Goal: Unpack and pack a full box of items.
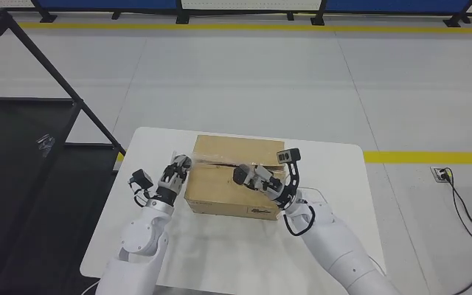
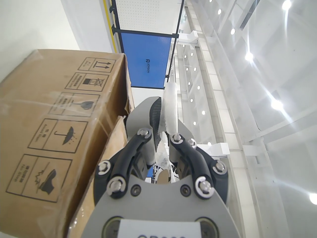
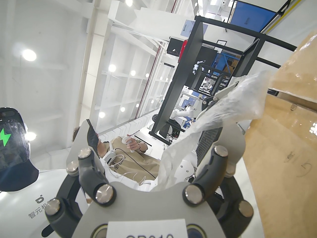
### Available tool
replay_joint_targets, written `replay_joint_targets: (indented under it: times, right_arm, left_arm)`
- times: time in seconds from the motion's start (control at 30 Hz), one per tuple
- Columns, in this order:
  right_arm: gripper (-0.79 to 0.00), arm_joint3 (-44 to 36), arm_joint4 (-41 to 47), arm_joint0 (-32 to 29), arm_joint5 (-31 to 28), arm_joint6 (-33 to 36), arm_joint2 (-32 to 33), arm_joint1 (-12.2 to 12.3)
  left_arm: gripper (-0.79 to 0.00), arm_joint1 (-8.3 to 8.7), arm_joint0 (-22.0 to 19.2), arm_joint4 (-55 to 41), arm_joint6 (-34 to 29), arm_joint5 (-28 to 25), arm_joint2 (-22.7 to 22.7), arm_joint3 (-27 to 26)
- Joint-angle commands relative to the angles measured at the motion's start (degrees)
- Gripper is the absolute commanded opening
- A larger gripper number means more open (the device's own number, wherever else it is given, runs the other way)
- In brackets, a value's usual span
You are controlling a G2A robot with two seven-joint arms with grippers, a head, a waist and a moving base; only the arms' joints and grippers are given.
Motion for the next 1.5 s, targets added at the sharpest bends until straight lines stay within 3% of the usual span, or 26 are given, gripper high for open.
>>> replay_joint_targets:
  times: [0.0,1.47]
  right_arm:
    - [0.0,0.88,0.45,0.01,0.0,0.26,0.08,-0.22]
    - [0.0,7.82,2.84,0.93,1.44,3.43,5.61,-2.56]
  left_arm:
    - [-0.785,-0.07,-0.01,-0.28,0.09,0.02,0.17,0.49]
    - [-0.785,-1.18,-2.86,2.0,2.27,-0.25,2.5,4.91]
